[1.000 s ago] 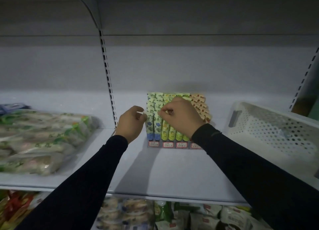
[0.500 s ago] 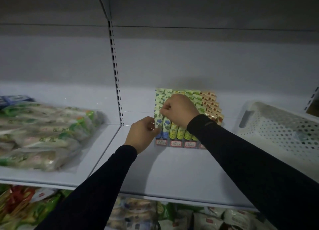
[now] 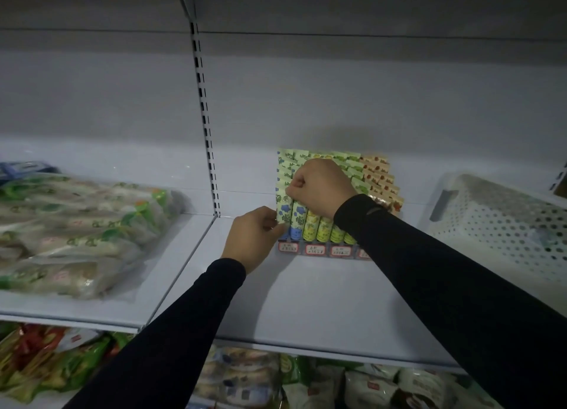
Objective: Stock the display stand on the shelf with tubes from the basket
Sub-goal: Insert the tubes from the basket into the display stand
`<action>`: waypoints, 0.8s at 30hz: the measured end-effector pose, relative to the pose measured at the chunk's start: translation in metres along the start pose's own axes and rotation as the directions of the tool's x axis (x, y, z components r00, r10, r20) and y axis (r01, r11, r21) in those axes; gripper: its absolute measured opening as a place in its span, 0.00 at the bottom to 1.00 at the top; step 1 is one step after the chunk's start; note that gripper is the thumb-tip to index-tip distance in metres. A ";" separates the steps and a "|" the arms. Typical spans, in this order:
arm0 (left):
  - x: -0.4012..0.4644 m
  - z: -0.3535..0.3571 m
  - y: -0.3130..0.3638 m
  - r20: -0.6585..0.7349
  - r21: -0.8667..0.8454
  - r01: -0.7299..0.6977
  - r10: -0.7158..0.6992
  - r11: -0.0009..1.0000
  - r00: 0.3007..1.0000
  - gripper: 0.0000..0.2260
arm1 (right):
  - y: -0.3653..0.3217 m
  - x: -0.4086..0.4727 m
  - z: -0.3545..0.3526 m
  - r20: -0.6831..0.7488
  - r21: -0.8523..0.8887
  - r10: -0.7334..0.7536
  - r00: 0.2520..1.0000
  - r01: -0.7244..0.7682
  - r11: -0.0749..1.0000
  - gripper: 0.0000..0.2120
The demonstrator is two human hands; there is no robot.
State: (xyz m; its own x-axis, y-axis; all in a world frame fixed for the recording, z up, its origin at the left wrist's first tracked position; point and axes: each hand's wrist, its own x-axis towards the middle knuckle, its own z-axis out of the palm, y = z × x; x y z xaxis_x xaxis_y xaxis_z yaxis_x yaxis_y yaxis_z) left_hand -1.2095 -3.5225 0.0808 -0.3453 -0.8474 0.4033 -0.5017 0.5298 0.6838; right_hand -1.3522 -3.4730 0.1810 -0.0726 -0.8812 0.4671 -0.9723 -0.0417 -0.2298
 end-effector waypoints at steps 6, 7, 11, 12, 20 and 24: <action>-0.008 0.004 -0.017 0.152 0.217 -0.018 -0.016 0.976 0.988 0.21 | -0.003 0.002 -0.004 0.009 0.031 0.027 1.000 -0.027 0.999 0.23; -0.010 0.005 -0.018 0.171 0.217 -0.015 -0.023 0.976 0.985 0.22 | -0.003 0.003 -0.004 0.009 0.035 0.024 1.000 -0.024 0.999 0.22; -0.018 0.013 -0.016 0.188 0.195 -0.071 0.034 0.978 0.982 0.21 | -0.003 0.004 -0.002 0.007 0.031 0.023 1.000 -0.023 0.999 0.21; -0.017 0.015 -0.018 0.179 0.201 -0.074 0.038 0.977 0.983 0.22 | -0.002 0.004 -0.001 0.003 0.032 0.025 1.000 -0.025 0.999 0.22; -0.014 0.020 -0.030 0.117 0.228 -0.156 0.132 0.961 0.984 0.33 | -0.002 0.005 0.005 -0.019 0.035 0.072 0.997 -0.071 0.997 0.18; -0.013 0.021 -0.031 0.109 0.248 -0.182 0.159 0.952 0.981 0.33 | -0.004 0.004 0.005 -0.031 0.031 0.078 0.996 -0.077 0.997 0.21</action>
State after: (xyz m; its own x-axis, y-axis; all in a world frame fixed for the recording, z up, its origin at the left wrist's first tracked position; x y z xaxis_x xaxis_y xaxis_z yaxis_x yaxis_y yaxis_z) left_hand -1.2059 -3.5270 0.0420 -0.5053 -0.7433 0.4383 -0.6111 0.6669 0.4264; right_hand -1.3474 -3.4783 0.1795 -0.1552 -0.8669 0.4737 -0.9565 0.0120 -0.2914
